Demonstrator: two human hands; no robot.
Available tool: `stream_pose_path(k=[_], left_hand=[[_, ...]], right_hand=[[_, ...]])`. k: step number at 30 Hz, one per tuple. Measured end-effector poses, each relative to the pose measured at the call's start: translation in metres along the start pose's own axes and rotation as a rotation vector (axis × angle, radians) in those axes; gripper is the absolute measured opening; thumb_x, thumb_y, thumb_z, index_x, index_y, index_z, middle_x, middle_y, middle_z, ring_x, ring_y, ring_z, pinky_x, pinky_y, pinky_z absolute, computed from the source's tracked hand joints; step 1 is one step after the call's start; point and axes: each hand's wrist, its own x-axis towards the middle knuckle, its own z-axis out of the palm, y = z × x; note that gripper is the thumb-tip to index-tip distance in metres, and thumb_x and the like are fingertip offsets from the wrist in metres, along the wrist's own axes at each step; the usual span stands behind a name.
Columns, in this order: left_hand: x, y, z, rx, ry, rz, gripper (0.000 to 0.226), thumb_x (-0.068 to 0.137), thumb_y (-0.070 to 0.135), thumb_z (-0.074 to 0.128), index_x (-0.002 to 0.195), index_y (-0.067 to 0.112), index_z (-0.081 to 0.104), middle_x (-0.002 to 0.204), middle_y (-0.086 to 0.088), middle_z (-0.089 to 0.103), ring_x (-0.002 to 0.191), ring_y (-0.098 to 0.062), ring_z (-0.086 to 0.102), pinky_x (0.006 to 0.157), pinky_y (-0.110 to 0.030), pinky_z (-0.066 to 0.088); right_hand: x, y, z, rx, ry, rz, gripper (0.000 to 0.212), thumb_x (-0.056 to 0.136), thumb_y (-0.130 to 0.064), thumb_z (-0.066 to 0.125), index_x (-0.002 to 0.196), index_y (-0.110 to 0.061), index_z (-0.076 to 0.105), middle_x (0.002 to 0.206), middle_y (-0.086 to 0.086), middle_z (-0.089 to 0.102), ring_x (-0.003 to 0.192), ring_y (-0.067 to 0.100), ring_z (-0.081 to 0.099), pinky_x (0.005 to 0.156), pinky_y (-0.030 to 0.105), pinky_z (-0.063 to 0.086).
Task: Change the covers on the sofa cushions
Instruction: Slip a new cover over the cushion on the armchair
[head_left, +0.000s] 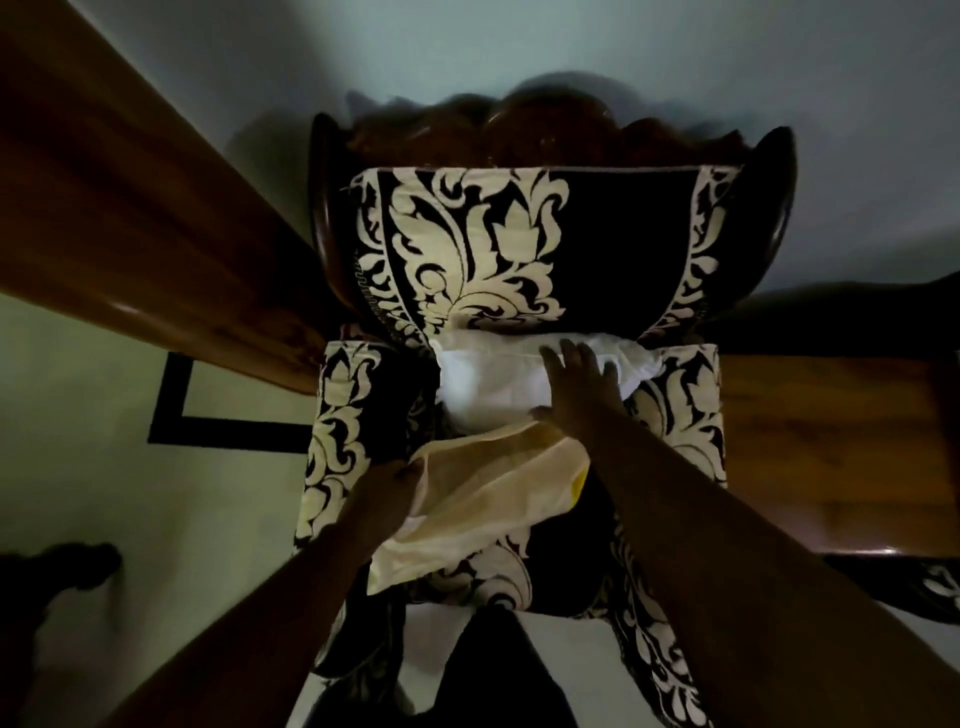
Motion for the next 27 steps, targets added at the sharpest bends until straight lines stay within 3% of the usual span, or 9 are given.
stream_pose_path(k=[6,9,11,12,14,16,19,24,27], left_hand=[[0.021,0.001,0.025,-0.005,0.041,-0.035,0.041,0.107,0.034,0.045,0.122,0.001,0.065,0.119,-0.021,0.067,0.114,-0.036,0.062,0.093,-0.036,0.047],[0.022,0.0,0.027,0.113,0.028,-0.043,0.036,0.103,0.034,0.055,0.117,0.004,0.068,0.111,-0.021,0.068,0.102,-0.035,0.065,0.077,-0.035,0.046],[0.025,-0.008,0.021,0.075,-0.176,-0.106,0.048,0.065,0.025,0.094,0.102,0.001,0.074,0.086,-0.019,0.07,0.072,-0.036,0.069,0.053,-0.031,0.049],[0.027,-0.018,0.019,0.047,-0.07,-0.018,0.052,0.052,0.021,0.099,0.094,0.003,0.075,0.076,-0.014,0.068,0.064,-0.036,0.069,0.048,-0.03,0.05],[0.016,-0.017,0.02,-0.118,-0.049,-0.037,0.023,0.084,0.025,0.08,0.101,0.015,0.069,0.082,0.003,0.064,0.09,-0.036,0.07,0.072,-0.03,0.052],[0.013,-0.022,0.024,-0.103,0.068,-0.065,0.027,0.104,0.031,0.051,0.121,0.015,0.065,0.104,0.001,0.066,0.116,-0.035,0.062,0.092,-0.032,0.046],[0.005,-0.02,0.02,-0.081,0.062,-0.051,0.039,0.106,0.032,0.046,0.128,0.005,0.063,0.125,-0.018,0.065,0.118,-0.037,0.06,0.097,-0.038,0.046],[-0.016,-0.002,0.005,0.019,0.123,0.06,0.043,0.108,0.039,0.039,0.126,0.008,0.063,0.127,-0.021,0.064,0.116,-0.038,0.059,0.094,-0.041,0.046],[-0.038,0.003,-0.01,0.026,0.159,0.141,0.047,0.107,0.04,0.04,0.136,0.009,0.06,0.139,-0.019,0.059,0.125,-0.037,0.055,0.1,-0.039,0.044]], right_hand=[[0.067,0.003,0.017,-0.163,-0.063,-0.085,0.15,0.057,-0.074,0.081,0.16,-0.017,-0.011,0.167,0.018,0.008,0.154,0.042,-0.004,0.114,0.075,0.001],[0.063,0.004,0.048,-0.226,-0.1,-0.041,0.151,0.053,-0.071,0.084,0.16,-0.017,-0.009,0.157,0.022,0.026,0.146,0.047,0.021,0.11,0.078,0.014],[0.053,0.009,0.066,-0.236,-0.083,0.023,0.131,0.063,-0.06,0.085,0.159,-0.017,0.006,0.146,0.022,0.042,0.133,0.047,0.041,0.107,0.071,0.03],[0.048,0.013,0.071,-0.239,-0.038,0.029,0.11,0.073,-0.052,0.082,0.156,-0.017,0.018,0.139,0.021,0.05,0.125,0.045,0.049,0.105,0.065,0.038],[0.039,0.024,0.073,-0.21,0.019,-0.005,0.069,0.089,-0.038,0.066,0.148,-0.018,0.035,0.127,0.017,0.061,0.114,0.04,0.059,0.1,0.055,0.046],[0.027,0.032,0.066,-0.134,0.009,-0.029,0.06,0.09,-0.036,0.061,0.143,-0.019,0.042,0.118,0.013,0.066,0.107,0.036,0.063,0.096,0.049,0.049],[0.003,0.041,0.039,-0.007,0.089,-0.004,0.06,0.083,-0.045,0.066,0.135,-0.021,0.048,0.109,0.01,0.069,0.096,0.034,0.067,0.086,0.043,0.054],[-0.067,0.061,-0.013,0.178,0.238,0.04,0.087,0.077,-0.061,0.071,0.148,-0.021,0.042,0.118,0.014,0.067,0.103,0.037,0.066,0.086,0.045,0.055],[-0.141,0.064,-0.046,0.321,0.32,0.075,0.083,0.081,-0.061,0.071,0.15,-0.024,0.044,0.126,0.011,0.067,0.11,0.036,0.065,0.093,0.044,0.053]])
